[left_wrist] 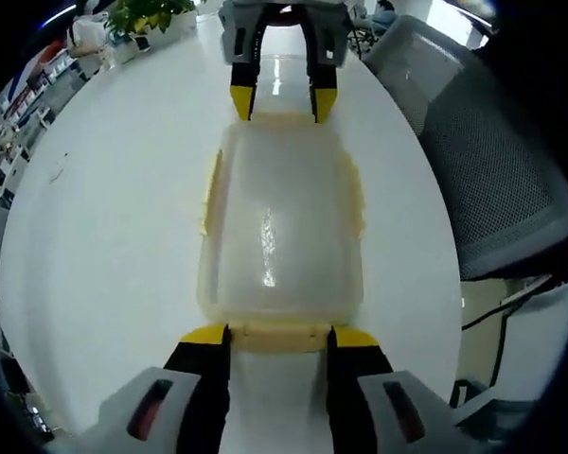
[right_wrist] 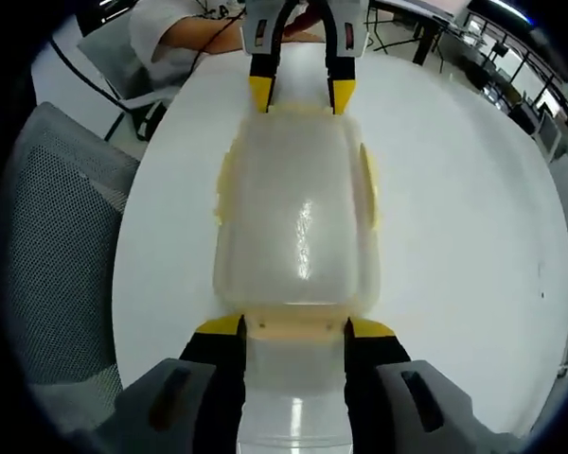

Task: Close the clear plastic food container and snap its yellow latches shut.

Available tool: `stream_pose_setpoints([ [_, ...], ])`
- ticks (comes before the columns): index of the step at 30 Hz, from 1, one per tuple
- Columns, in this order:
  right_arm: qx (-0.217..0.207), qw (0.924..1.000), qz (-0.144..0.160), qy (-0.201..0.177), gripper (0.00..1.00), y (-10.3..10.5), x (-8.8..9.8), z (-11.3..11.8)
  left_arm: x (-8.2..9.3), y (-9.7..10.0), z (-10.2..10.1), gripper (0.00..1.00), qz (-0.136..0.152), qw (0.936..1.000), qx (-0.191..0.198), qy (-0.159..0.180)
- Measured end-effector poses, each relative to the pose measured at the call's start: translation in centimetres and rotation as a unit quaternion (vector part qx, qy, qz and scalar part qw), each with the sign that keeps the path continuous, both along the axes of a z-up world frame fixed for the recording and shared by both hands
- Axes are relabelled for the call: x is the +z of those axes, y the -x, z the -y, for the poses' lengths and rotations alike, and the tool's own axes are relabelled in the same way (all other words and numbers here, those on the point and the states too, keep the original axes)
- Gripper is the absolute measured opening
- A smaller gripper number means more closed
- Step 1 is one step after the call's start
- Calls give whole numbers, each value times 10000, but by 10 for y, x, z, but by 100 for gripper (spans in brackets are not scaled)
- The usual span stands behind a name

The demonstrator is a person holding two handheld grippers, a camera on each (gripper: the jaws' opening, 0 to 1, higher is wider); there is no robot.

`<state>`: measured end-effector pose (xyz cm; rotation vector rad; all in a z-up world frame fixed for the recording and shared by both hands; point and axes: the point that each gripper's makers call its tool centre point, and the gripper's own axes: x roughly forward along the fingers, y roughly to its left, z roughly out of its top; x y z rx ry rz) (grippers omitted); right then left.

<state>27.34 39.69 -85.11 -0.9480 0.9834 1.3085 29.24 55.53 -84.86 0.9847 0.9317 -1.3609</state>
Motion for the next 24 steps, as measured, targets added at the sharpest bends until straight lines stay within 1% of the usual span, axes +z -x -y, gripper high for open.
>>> stream_pose_setpoints([
  [6, 60, 9999, 6, 131, 37, -1, -1, 1, 0, 0, 0, 35, -13, 10000, 6, 35],
  [10, -11, 10000, -36, 71, 36, -3, -1, 2, 0, 1, 0, 34, 7, 10000, 54, 63],
  [14, 45, 9999, -70, -145, 35, -3, 1, 2, 1, 2, -1, 34, 34, 10000, 39, 63],
  [15, 19, 9998, -79, -169, 35, -3, 4, 0, 1, 2, -1, 33, 43, 10000, 55, 48],
  [17, 22, 9998, -15, -207, 35, -4, 7, -3, 3, -1, -4, 33, 205, 9997, -24, -104],
  [19, -2, 9998, 13, -219, 35, -5, 12, -4, 6, -3, -5, 33, 188, 9998, 64, -39],
  [21, 23, 9997, 4, -247, 35, -3, 14, -5, 11, 0, -8, 33, 129, 9999, 77, 28],
  [24, 17, 9994, -9, -342, 35, -1, 20, -9, 16, 2, -11, 33, 138, 9999, 88, 52],
])
